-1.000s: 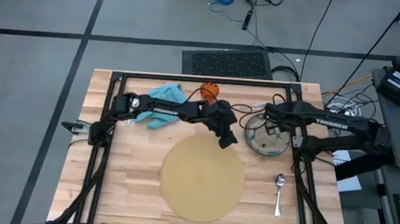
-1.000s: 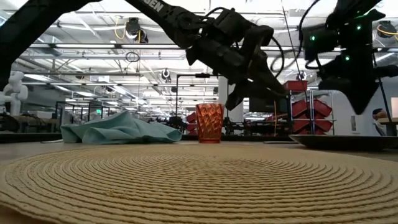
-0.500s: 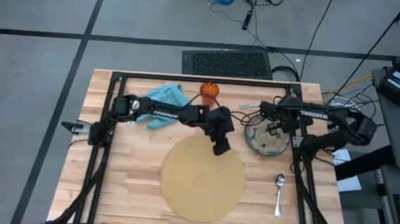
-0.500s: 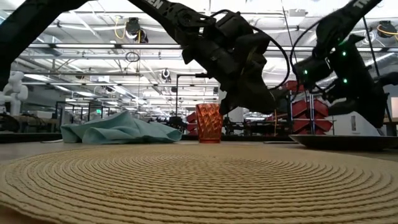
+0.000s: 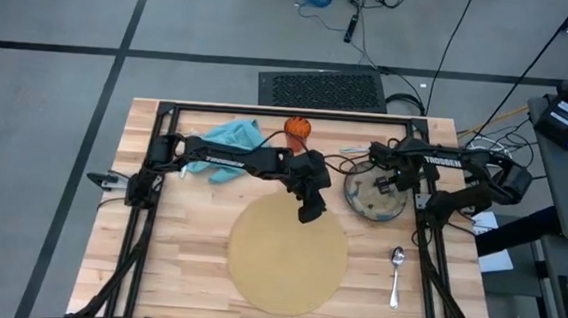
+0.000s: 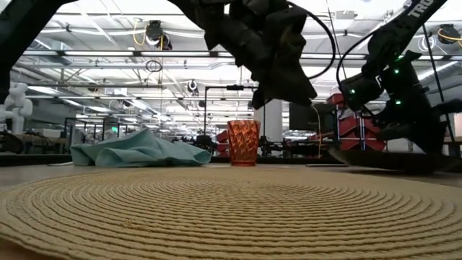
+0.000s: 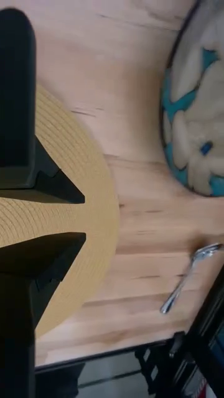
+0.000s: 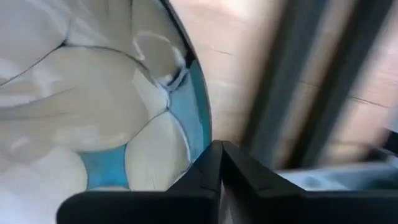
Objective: Set table place
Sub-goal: Put the colored plate on the beige table mat
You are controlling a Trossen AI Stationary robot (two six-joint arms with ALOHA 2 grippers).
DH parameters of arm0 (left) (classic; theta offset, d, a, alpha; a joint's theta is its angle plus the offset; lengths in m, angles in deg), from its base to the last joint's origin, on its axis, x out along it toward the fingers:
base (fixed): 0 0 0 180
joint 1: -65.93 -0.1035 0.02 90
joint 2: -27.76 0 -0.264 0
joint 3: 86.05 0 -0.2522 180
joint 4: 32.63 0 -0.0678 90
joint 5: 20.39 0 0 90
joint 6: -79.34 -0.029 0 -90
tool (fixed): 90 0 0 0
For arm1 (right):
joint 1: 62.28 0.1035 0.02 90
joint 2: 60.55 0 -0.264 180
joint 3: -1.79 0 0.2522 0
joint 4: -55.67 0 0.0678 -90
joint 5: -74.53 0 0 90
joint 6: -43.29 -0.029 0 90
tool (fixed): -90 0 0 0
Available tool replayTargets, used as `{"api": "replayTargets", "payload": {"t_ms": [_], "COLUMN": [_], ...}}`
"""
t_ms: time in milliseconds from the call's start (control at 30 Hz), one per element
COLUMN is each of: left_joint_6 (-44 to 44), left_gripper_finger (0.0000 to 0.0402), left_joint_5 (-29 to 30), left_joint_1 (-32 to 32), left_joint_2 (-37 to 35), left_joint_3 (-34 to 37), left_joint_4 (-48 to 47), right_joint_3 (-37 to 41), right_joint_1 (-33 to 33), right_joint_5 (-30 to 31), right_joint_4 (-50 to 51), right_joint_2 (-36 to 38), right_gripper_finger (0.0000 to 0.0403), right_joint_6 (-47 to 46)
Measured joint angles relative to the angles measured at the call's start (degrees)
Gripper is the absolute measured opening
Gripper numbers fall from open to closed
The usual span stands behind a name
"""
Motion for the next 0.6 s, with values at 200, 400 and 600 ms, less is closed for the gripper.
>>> {"api": "replayTargets", "payload": {"t_ms": [200, 400, 600], "left_joint_6": [-0.5, -0.5, -0.1], "left_gripper_finger": [0.0070, 0.0070, 0.0070], "left_joint_5": [2.2, 4.4, 11.9], "left_joint_1": [0.1, 0.2, -2.5], "left_joint_2": [0.1, 0.1, 0.1], "left_joint_3": [0.0, 2.1, 5.7], "left_joint_4": [-4.0, -7.3, -9.0], "right_joint_3": [-0.1, -0.5, -0.5], "right_joint_1": [4.6, 7.8, 8.8], "right_joint_5": [-7.5, -6.7, -6.2], "right_joint_4": [-8.6, -7.7, -6.8], "right_joint_2": [0.0, 2.1, 5.5], "right_gripper_finger": [0.0000, 0.0000, 0.0000], "right_joint_6": [0.6, -0.6, -1.1]}}
